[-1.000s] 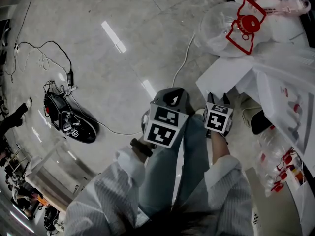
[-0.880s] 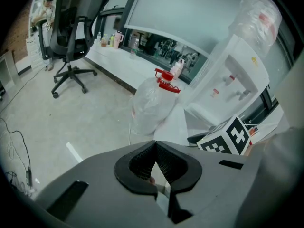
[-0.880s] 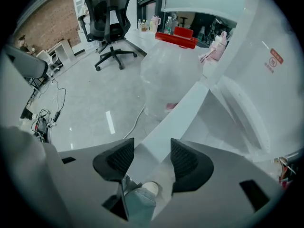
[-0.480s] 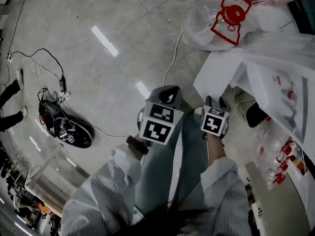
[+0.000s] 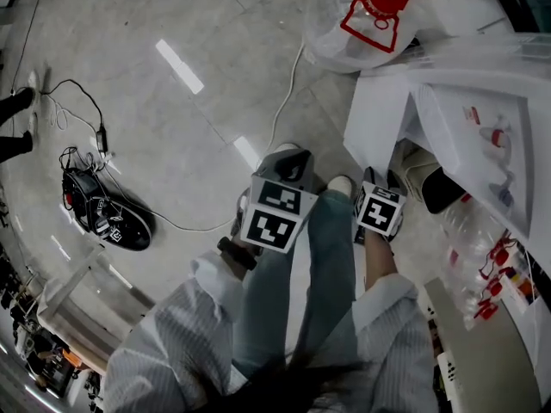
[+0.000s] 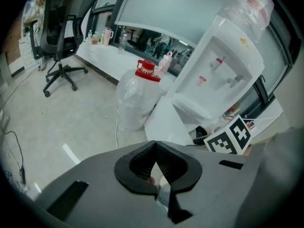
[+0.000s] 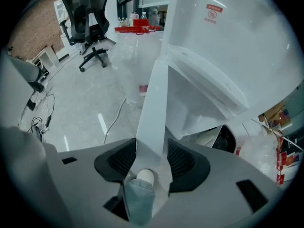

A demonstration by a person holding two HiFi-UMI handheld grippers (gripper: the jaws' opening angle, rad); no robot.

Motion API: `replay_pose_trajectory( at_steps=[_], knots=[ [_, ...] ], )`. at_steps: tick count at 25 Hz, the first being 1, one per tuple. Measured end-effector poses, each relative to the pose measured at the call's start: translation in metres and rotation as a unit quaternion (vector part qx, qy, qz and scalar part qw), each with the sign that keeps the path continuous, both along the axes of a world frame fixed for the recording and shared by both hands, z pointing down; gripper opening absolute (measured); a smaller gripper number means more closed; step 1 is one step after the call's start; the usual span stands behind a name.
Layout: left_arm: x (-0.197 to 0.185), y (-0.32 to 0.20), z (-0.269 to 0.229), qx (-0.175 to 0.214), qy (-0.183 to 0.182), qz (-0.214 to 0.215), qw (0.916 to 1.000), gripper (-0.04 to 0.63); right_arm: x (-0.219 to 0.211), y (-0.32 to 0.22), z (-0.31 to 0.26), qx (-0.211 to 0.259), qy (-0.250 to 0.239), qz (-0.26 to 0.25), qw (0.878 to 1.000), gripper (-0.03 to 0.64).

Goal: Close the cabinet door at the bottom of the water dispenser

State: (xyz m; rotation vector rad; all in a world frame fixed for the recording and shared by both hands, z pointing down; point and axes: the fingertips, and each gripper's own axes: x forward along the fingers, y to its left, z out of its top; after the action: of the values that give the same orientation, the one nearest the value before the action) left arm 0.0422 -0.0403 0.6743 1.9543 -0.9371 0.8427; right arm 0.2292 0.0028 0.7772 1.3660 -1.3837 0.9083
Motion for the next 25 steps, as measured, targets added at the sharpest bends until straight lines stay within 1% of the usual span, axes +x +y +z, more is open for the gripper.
replay_pose_trajectory(
  at_steps=[6, 11, 15, 19, 22, 25],
  knots=[
    [0.031, 0.014, 0.001, 0.002, -0.004, -0.012, 0.9999, 0.011, 0.039, 0.016, 0.006, -0.009, -0.027, 0.051, 0.998, 0.207],
    [0.053, 0.026, 0.004, 0.003, -0.004, -0.037, 0.9993, 0.011, 0.066, 0.018, 0.009, -0.005, -0.035, 0.045, 0.998, 0.207],
    [0.070, 0.038, 0.010, -0.002, -0.003, -0.058, 0.9983, 0.011, 0.091, 0.018, 0.010, -0.001, -0.041, 0.070, 0.997, 0.207],
    [0.087, 0.048, 0.014, -0.007, 0.003, -0.076, 0.9971, 0.011, 0.111, 0.016, 0.013, -0.005, -0.046, 0.077, 0.996, 0.207],
    [0.096, 0.051, 0.018, -0.008, 0.005, -0.084, 0.9964, 0.011, 0.124, 0.015, 0.019, -0.009, -0.061, 0.095, 0.994, 0.207],
    [0.099, 0.053, 0.022, -0.009, 0.004, -0.093, 0.9956, 0.011, 0.135, 0.012, 0.021, 0.001, -0.071, 0.101, 0.992, 0.207]
  ],
)
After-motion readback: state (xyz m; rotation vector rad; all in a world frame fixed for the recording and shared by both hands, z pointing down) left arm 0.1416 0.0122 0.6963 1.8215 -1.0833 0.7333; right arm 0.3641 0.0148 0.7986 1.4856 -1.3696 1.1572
